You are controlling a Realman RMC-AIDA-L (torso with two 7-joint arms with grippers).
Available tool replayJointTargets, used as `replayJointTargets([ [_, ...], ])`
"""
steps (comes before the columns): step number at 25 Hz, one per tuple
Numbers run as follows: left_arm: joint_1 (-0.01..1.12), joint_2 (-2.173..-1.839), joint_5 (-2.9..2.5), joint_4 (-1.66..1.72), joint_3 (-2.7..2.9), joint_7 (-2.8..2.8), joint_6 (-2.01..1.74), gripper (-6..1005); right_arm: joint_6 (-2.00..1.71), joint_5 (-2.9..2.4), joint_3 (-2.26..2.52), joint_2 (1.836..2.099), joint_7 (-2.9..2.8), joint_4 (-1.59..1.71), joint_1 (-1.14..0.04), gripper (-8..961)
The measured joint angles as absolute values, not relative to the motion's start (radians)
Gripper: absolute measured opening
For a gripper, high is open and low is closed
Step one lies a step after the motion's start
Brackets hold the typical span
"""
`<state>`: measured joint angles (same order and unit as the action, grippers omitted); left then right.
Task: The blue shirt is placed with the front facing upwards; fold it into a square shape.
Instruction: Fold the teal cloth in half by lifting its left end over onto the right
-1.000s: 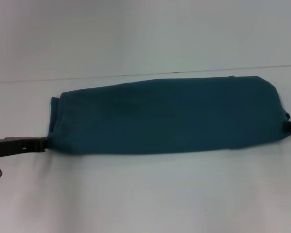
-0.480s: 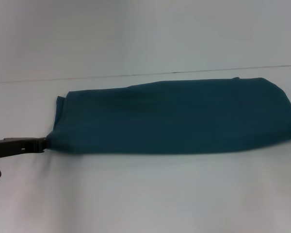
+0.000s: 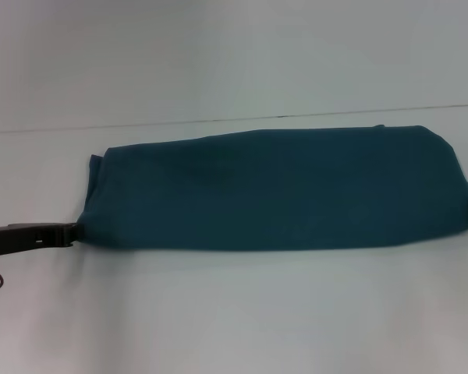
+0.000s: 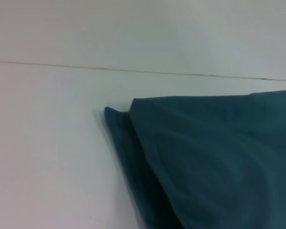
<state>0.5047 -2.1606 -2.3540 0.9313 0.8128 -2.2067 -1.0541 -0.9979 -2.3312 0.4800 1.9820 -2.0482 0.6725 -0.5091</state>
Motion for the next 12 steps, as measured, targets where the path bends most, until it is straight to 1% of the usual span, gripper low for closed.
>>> replayJointTargets([
  [2, 0.505, -2.160, -2.353, 0.935, 0.811, -2.208, -1.068, 29, -1.023, -2.329, 0.475, 1.990, -2.034, 0.700, -0.507, 94],
  [4, 0.509, -2.159, -2.354, 0.937, 0.811, -2.211, -1.089, 29, -1.049, -2.327, 0.469, 2.004, -2.028, 0.743, -0.503, 100],
  [7, 0.512, -2.158, -2.356, 0.940, 0.811, -2.218, -1.105, 29, -1.091, -2.310, 0.465, 2.018, -2.028, 0.814, -0.492, 221],
  [9, 0.513, -2.157, -2.358, 0.944, 0.806, -2.226, -1.111, 121, -1.123, -2.280, 0.465, 2.021, -2.028, 0.847, -0.483, 302],
  [12, 0.512, -2.154, -2.359, 0.947, 0.782, -2.245, -1.124, 259, -1.150, -2.239, 0.465, 2.017, -2.026, 0.858, -0.476, 421],
])
